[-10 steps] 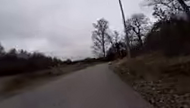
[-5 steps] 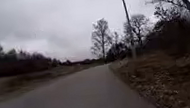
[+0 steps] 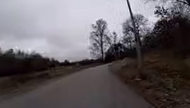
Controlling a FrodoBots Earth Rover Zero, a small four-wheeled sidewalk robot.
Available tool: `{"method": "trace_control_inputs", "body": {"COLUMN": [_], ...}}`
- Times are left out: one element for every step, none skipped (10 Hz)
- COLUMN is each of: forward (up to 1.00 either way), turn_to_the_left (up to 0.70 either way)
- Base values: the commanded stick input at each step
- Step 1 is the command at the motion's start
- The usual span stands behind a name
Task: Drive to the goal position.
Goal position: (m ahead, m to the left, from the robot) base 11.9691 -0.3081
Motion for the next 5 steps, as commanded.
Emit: {"method": "trace_control_inputs", "body": {"forward": [1.0,1.0,1.0,1.0,1.0], "turn_to_the_left": [0.0,0.0,0.0,0.0,0.0]}}
